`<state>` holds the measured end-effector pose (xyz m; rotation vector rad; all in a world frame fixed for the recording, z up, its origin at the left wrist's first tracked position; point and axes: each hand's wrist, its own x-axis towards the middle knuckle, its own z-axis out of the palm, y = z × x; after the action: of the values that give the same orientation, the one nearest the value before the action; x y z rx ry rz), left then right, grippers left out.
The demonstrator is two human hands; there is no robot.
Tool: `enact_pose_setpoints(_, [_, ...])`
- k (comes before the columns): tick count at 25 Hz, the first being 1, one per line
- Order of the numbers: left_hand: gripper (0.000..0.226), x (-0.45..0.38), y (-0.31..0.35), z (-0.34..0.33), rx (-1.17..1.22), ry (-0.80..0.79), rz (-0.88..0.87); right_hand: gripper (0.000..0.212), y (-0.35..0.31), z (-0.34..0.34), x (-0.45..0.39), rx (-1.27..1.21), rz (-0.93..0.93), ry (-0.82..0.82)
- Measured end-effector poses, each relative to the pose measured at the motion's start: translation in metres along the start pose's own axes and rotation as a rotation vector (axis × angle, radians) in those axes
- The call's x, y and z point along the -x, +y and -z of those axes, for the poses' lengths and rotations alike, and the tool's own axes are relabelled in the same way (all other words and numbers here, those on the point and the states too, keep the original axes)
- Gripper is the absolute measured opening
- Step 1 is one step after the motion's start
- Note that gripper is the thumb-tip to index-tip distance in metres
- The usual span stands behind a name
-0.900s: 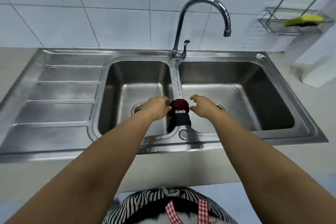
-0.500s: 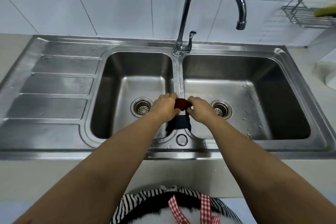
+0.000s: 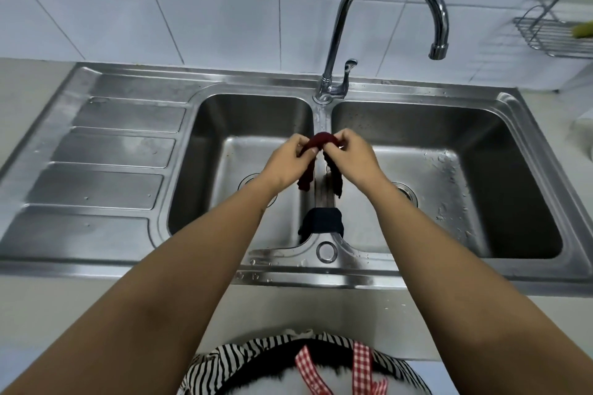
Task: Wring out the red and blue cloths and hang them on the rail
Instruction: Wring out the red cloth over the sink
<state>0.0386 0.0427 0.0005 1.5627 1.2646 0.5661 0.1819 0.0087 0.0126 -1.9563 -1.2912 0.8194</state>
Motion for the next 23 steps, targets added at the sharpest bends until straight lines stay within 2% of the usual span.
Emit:
enact_pose_setpoints(6, [0.020, 0.012, 0.014, 0.019, 0.267, 0.059, -0.060, 0.017, -0.048, 0.007, -0.005, -0.258, 0.042, 0.007])
enact_pose_setpoints(11, [0.035, 0.023, 0.014, 0.017, 0.481, 0.005, 0.023, 0.049, -0.075, 0.003, -0.002, -0.290, 0.039, 0.070])
enact_pose_setpoints(14, [0.048, 0.031, 0.027, 0.017, 0.660, -0.065, 0.083, 0.042, -0.081, 0.000, 0.004, -0.190, 0.083, 0.093])
enact_pose_setpoints(16, [0.061, 0.035, 0.031, 0.018, 0.686, -0.088, 0.138, 0.034, -0.078, -0.001, 0.005, -0.098, 0.158, 0.127])
enact_pose_setpoints(18, [0.069, 0.038, 0.035, 0.019, 0.763, -0.083, 0.235, 0.032, -0.070, -0.005, 0.003, -0.166, 0.161, 0.127])
enact_pose_setpoints(20, [0.071, 0.036, 0.039, 0.019, 0.867, -0.066, 0.318, 0.042, -0.060, -0.013, 0.009, -0.442, -0.001, -0.012])
enact_pose_setpoints(22, [0.076, 0.032, 0.042, 0.018, 0.872, -0.076, 0.365, 0.067, -0.048, -0.024, 0.023, -0.714, -0.316, -0.301])
enact_pose_setpoints(23, [0.078, 0.030, 0.043, 0.018, 0.820, -0.056, 0.402, 0.073, -0.044, -0.030, 0.031, -0.817, -0.442, -0.424])
